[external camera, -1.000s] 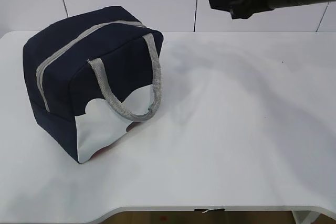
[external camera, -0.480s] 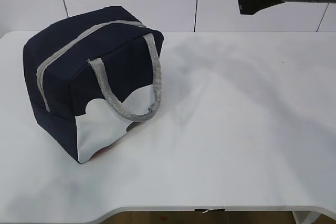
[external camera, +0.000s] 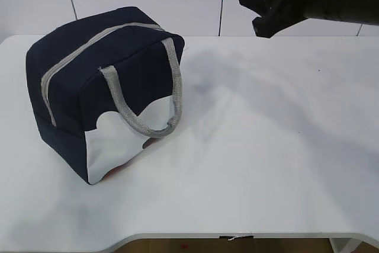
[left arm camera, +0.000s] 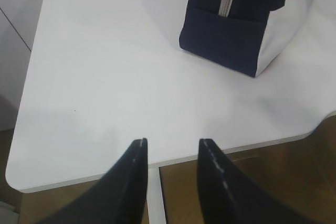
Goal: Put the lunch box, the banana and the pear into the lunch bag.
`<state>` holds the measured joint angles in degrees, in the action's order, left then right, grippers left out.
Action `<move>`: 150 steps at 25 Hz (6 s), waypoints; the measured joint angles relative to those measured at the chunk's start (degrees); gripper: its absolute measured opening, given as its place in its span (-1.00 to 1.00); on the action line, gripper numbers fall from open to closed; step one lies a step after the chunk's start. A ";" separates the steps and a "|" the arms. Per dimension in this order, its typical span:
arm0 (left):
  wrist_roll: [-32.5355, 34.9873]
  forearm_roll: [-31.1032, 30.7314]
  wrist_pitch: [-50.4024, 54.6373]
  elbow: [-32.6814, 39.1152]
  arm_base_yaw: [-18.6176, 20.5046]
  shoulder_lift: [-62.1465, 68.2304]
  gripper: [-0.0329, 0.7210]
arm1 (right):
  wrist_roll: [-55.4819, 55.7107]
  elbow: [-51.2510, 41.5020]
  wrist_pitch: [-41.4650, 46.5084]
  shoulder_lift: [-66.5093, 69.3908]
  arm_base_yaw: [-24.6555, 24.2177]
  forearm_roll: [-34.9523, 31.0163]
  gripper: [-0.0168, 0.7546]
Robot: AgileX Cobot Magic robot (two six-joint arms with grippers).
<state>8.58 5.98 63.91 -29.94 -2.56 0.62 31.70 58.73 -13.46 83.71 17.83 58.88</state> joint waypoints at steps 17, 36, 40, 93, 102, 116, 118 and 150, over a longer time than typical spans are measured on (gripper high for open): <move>0.00 0.00 0.00 0.00 0.00 0.00 -0.26 | -18.79 0.00 16.06 -8.04 8.47 -24.78 -0.09; 0.00 0.00 0.00 0.00 0.00 0.00 -0.26 | -66.53 0.00 43.96 -18.57 13.91 -73.04 -0.09; 0.00 0.00 0.00 0.00 0.00 0.00 -0.26 | -70.49 0.00 46.41 -19.93 13.91 -79.50 -0.09; 0.00 0.00 0.00 0.00 0.00 0.00 -0.26 | -55.13 -16.03 68.30 -73.55 13.91 -71.66 -0.09; 0.00 0.00 0.00 0.00 0.00 0.00 -0.26 | -50.12 -19.50 75.47 -82.40 13.91 -71.66 -0.09; 0.00 0.00 0.00 0.00 0.00 0.00 -0.26 | -47.56 -26.46 77.98 -84.77 13.91 -68.54 -0.09; 0.00 0.00 0.00 0.00 0.00 0.00 -0.26 | -47.56 -27.61 77.49 -84.77 13.91 -68.41 -0.09; 0.00 0.00 0.00 0.00 0.00 0.00 -0.26 | -46.95 -30.63 79.92 -84.77 13.91 -67.35 -0.10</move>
<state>8.58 5.98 63.91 -29.94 -2.56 0.62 -15.25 28.10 66.47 -1.06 31.74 -8.47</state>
